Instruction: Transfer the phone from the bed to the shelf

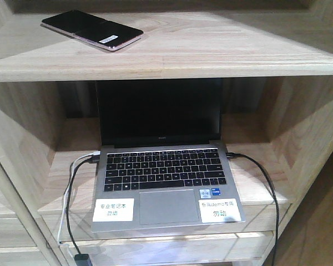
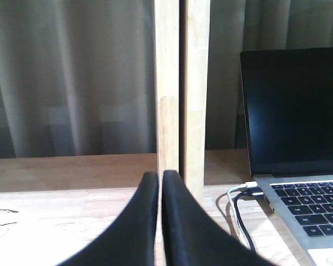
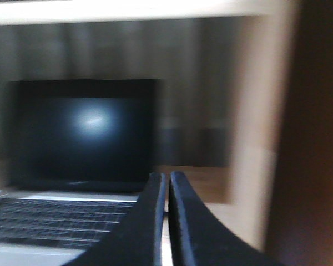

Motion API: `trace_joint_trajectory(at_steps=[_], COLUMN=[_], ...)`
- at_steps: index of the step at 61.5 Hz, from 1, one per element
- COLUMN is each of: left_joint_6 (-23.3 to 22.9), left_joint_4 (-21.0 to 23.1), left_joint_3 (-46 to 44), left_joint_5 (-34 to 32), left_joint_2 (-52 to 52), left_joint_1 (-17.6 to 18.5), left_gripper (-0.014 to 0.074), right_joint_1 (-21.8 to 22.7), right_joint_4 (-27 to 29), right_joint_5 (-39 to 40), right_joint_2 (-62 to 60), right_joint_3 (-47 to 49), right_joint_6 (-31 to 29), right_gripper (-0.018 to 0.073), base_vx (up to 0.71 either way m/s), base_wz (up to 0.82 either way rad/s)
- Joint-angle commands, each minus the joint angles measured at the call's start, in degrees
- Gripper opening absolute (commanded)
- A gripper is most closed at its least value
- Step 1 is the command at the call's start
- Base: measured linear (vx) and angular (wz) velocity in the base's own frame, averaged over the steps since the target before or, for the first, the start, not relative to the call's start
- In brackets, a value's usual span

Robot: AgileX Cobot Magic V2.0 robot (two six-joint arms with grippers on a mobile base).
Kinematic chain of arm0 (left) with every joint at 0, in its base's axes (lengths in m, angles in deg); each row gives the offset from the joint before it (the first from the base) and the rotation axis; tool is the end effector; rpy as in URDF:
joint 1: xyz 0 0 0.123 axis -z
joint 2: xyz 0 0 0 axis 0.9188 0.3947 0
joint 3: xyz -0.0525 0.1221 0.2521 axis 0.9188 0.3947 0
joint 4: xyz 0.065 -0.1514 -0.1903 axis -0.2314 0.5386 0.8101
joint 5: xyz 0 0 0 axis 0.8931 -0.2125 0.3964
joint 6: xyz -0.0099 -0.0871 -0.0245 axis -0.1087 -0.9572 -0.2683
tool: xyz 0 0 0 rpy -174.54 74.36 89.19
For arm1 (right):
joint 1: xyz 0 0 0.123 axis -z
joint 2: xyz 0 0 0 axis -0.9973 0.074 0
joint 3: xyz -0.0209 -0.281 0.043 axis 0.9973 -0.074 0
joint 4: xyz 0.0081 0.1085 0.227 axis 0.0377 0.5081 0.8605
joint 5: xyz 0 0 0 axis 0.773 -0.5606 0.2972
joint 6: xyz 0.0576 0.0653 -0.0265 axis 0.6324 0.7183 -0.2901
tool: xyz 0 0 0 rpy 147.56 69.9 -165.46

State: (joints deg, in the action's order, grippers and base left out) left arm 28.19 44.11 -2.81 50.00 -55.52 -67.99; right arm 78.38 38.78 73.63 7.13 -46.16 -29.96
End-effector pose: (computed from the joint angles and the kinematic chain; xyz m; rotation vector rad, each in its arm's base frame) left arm 0.0564 0.0009 0.1951 -0.0041 1.5854 0.0260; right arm 0.0631 0.0089 0.2454 -0.0774 1.6103 0.1371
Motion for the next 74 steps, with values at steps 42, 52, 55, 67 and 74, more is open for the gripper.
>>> trace_joint_trajectory(at_steps=[42, 52, 55, 67, 74], left_joint_6=[-0.5, -0.5, -0.5, -0.5, -0.5], left_joint_4=[0.56, 0.56, 0.56, 0.56, 0.56], left_joint_3=[-1.43, -1.43, -1.43, -1.43, -1.43], left_joint_5=[-4.17, -4.17, -4.17, -4.17, -4.17], left_joint_2=[-0.35, -0.35, -0.35, -0.35, -0.35], left_joint_1=[-0.2, -0.2, -0.2, -0.2, -0.2], left_gripper=[0.0001, 0.0001, 0.0001, 0.0001, 0.0001], right_joint_1=[6.99, 6.99, 6.99, 6.99, 6.99], right_joint_4=[0.59, 0.59, 0.59, 0.59, 0.59], right_joint_5=[10.68, 10.42, 10.36, 10.36, 10.36], right_joint_2=[-9.41, -9.41, -9.41, -9.41, -9.41], right_joint_3=[-11.21, -11.21, -11.21, -11.21, -11.21], right_joint_6=[-0.35, -0.35, -0.35, -0.35, -0.35], right_gripper=[-0.0005, -0.0005, -0.0005, -0.0005, -0.0005], base_vx=[0.0, 0.0, 0.0, 0.0, 0.0], base_wz=[0.0, 0.0, 0.0, 0.0, 0.0])
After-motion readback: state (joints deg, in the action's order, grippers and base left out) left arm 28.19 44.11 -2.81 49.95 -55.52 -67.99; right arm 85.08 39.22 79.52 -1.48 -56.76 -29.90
